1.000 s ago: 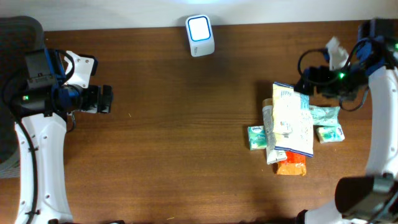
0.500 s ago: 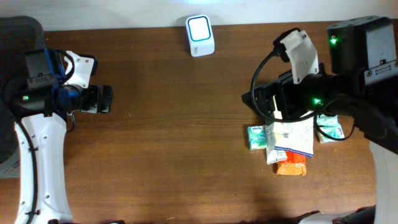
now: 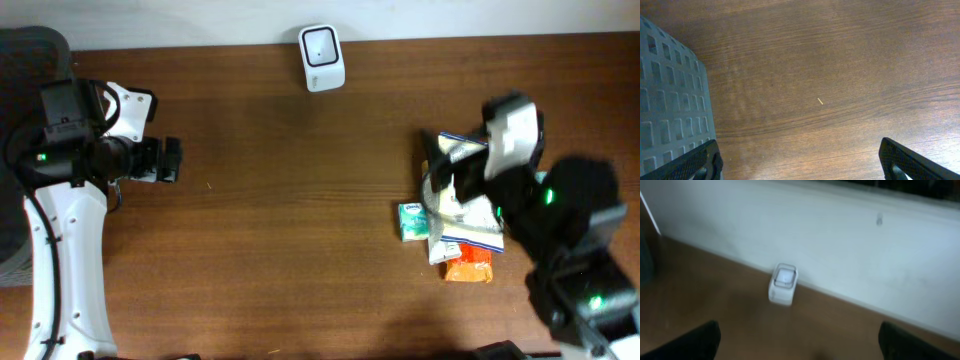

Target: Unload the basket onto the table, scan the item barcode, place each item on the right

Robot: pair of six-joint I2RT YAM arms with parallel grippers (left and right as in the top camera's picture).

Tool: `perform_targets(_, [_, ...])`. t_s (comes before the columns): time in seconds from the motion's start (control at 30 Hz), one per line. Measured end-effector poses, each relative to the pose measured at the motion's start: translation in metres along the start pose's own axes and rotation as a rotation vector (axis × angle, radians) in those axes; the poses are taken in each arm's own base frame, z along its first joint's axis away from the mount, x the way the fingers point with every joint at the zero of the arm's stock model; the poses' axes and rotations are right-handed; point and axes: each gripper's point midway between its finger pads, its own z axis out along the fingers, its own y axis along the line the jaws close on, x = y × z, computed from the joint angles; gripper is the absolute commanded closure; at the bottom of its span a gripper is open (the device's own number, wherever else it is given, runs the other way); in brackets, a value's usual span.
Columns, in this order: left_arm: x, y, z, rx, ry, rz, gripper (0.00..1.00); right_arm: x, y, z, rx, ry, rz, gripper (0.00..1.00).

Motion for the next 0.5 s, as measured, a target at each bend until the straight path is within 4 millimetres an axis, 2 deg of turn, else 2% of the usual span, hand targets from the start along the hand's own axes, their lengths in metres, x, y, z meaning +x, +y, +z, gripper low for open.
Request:
perform_targets(0.13, [0.001, 0.0, 0.0, 0.001, 0.002, 0.0, 0.01, 0.088, 0.016, -0.032, 0.023, -0.214, -0.025, 0.01])
perform_targets(0.27, [0.0, 0.0, 0.0, 0.0, 0.0, 0.0, 0.01, 0.155, 0.027, -0.038, 0.025, -0.265, -0.032, 0.01])
perform_targets(0.33, [0.001, 0.0, 0.0, 0.001, 0.002, 0.0, 0.01, 0.168, 0.029, -0.036, 0.025, -0.27, -0.033, 0.01])
perform_targets(0.47, [0.0, 0.0, 0.0, 0.001, 0.001, 0.0, 0.01, 0.209, 0.041, -0.026, -0.034, -0.157, -0.02, 0.01])
perform_targets(0.5, [0.0, 0.0, 0.0, 0.001, 0.001, 0.0, 0.01, 0.211, 0.044, -0.026, -0.049, -0.151, -0.019, 0.01])
